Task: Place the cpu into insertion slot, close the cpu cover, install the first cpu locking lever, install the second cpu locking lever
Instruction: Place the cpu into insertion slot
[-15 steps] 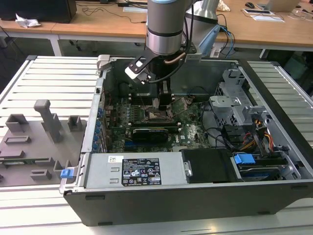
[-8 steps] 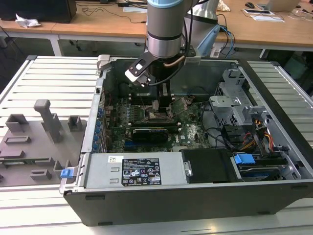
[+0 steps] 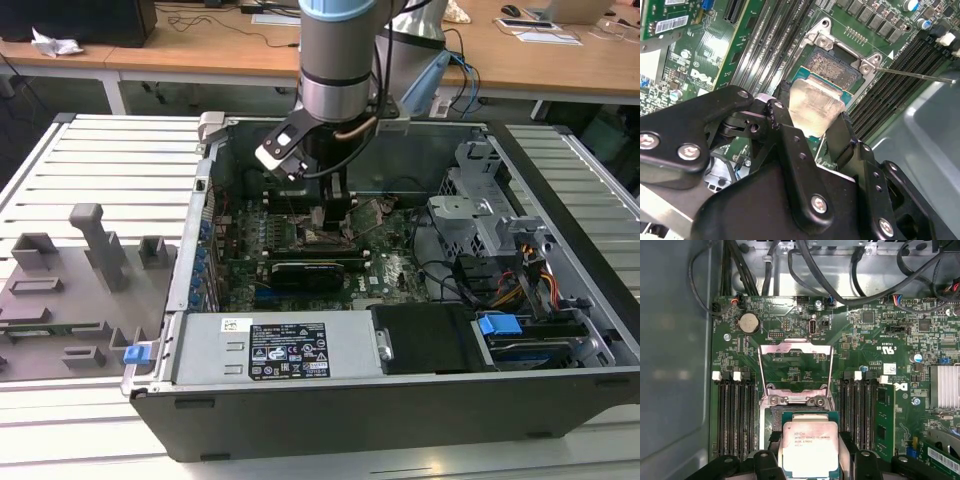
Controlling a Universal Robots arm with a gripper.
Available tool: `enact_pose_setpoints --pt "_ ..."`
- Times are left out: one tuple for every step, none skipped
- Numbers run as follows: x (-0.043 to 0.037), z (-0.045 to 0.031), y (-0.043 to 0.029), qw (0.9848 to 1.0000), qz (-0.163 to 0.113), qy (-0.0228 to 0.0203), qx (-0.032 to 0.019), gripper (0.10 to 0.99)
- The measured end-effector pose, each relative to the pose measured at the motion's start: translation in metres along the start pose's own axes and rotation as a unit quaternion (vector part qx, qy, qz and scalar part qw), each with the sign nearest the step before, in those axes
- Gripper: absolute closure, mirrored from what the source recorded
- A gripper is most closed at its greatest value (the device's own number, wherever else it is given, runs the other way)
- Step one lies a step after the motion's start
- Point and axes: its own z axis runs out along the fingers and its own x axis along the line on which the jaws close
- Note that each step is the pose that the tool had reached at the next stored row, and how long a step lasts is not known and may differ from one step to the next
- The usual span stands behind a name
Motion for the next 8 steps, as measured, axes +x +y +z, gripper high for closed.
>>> enact_pose_setpoints --pt "0.0003 0.0006 -0.0001 1.0000 0.000 0.0000 0.0000 0.553" --pt "0.0005 0.0010 -0.0001 1.0000 0.000 -0.0001 0.0000 0.553" --pt "0.0010 0.0032 -0.0004 1.0000 0.000 0.0000 0.0000 0.553" --pt "0.0010 0.0058 -0.0017 1.0000 0.000 0.0000 0.0000 0.553" --pt "0.0009 0.0063 -0.0020 1.0000 0.000 0.0000 0.0000 0.553" --pt "0.0009 0.0067 -0.0021 1.0000 0.000 0.0000 0.0000 0.553" --pt "0.0009 0.0071 -0.0024 1.0000 0.000 0.0000 0.0000 0.553" --pt "0.0010 0.0076 -0.0029 1.0000 0.000 0.0000 0.0000 0.553"
